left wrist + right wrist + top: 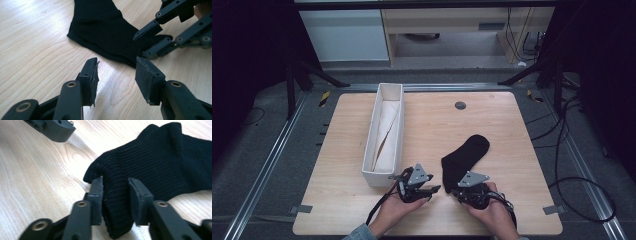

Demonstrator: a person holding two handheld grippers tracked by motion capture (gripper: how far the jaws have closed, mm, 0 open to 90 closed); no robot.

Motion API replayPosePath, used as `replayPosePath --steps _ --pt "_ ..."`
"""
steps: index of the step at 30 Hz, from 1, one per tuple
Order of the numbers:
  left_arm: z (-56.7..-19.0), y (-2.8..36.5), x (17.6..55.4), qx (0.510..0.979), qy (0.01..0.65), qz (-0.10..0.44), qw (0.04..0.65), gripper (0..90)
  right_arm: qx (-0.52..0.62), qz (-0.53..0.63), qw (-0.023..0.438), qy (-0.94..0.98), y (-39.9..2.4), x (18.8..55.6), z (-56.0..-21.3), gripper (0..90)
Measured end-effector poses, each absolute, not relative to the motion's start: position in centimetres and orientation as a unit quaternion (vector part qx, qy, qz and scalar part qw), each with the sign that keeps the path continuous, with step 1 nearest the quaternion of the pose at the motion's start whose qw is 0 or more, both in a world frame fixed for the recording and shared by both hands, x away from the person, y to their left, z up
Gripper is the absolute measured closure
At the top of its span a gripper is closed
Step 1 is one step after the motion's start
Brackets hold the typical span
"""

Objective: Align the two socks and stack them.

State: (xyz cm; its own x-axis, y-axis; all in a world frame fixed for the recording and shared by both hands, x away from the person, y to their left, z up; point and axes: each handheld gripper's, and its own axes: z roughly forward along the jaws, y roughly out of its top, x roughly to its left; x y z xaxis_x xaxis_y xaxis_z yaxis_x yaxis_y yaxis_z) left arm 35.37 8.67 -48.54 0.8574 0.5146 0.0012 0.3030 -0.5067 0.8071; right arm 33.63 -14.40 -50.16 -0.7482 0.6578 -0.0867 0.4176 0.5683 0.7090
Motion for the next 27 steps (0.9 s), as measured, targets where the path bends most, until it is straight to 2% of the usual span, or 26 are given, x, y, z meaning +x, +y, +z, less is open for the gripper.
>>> replayPosePath --steps 17,27 --pt "-48.0 7.4 35.6 0.863 0.224 0.119 0.438 54.9 0.285 0.350 0.174 0.875 -14.5 31.8 -49.8 72.7" --pt "-47.2 5.3 37.6 0.861 0.225 0.109 0.442 62.5 0.282 0.353 0.176 0.875 -15.1 30.2 -49.4 72.8"
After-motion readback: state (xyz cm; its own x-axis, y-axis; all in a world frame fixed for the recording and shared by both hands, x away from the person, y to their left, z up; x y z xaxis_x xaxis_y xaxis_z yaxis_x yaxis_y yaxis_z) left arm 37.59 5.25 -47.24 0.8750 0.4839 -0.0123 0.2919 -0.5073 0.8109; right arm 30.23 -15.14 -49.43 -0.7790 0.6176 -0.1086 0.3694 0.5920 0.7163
